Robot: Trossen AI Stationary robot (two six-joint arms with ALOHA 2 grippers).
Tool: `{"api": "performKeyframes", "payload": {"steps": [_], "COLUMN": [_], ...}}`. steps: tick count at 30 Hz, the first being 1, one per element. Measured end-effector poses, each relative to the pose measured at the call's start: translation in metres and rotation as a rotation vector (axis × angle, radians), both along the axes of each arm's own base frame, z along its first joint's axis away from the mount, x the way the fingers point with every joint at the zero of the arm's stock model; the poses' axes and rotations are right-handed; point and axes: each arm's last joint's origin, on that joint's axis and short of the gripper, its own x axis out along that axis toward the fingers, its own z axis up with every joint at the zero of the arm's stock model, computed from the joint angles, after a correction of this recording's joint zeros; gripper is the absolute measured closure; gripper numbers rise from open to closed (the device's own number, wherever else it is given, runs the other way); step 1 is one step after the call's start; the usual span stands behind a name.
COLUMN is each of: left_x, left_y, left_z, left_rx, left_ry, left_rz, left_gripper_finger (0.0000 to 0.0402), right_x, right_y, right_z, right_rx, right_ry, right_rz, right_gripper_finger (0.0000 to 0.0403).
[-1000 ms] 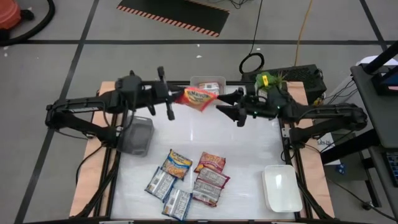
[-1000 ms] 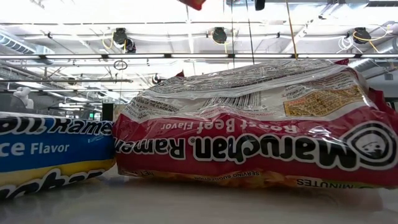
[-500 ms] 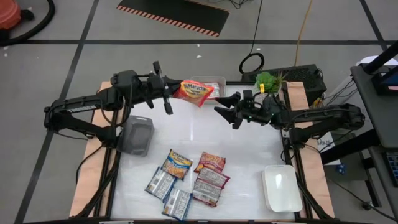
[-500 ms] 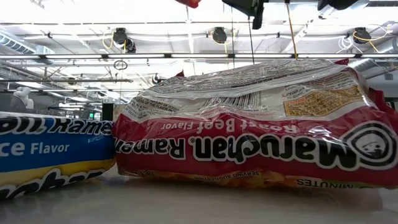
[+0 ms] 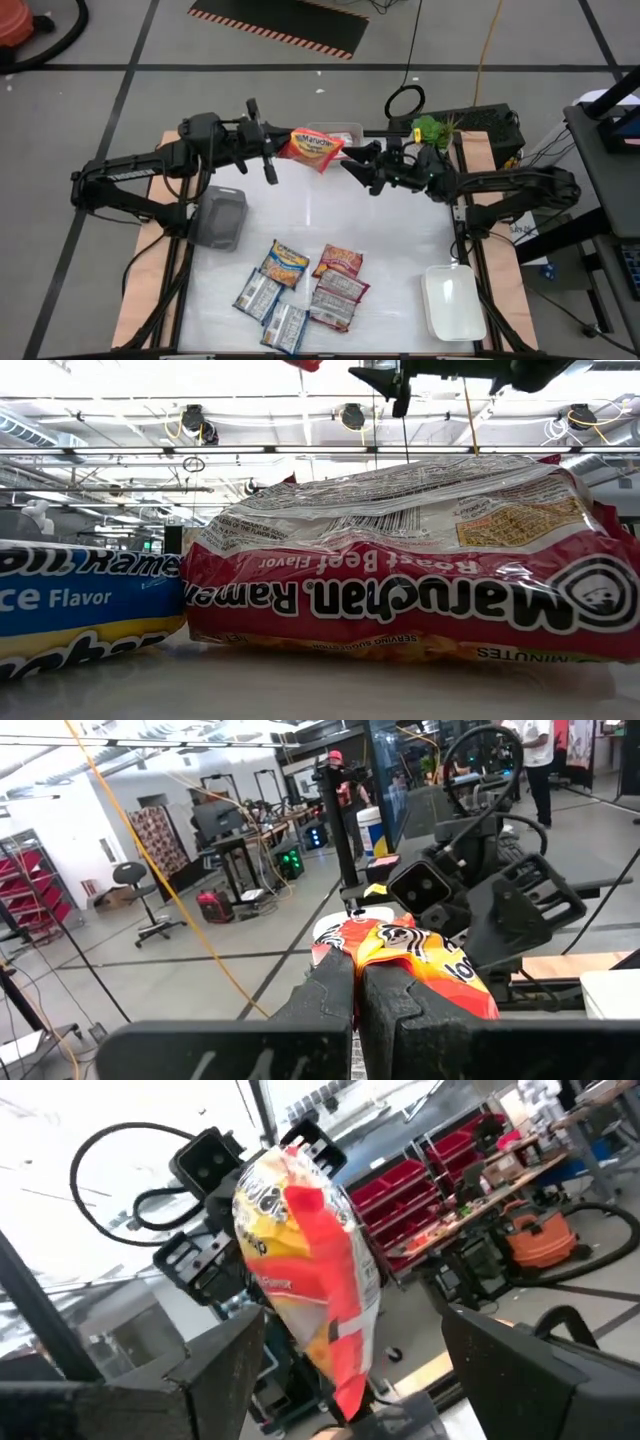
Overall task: Sort Maruchan noodles
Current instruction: Put the orange noodle pack into the gray bin
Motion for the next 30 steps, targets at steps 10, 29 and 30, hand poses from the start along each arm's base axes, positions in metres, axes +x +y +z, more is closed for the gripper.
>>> {"api": "performKeyframes", "payload": {"steps": [10, 29, 30], "left_x": [0.003, 0.007, 0.007], "left_y": [0.003, 0.01, 0.01], "left_z": [-0.002, -0.005, -0.005], "left_rx": [-0.011, -0.054, -0.056], "left_ry": [-0.002, -0.01, -0.01], "left_rz": [0.01, 0.029, 0.029], "left_gripper_finger": [0.0401, 0.0401, 0.0401], "right_x": [0.03, 0.059, 0.059], "right_y": [-0.007, -0.039, -0.04], "right_z": [0.003, 0.007, 0.008], "right_rx": [0.013, -0.062, -0.07], "right_ry": [-0.082, -0.061, -0.068], "right_rz": [0.105, 0.115, 0.11], "right_gripper_finger": [0.0106, 0.0106, 0.0106]}}
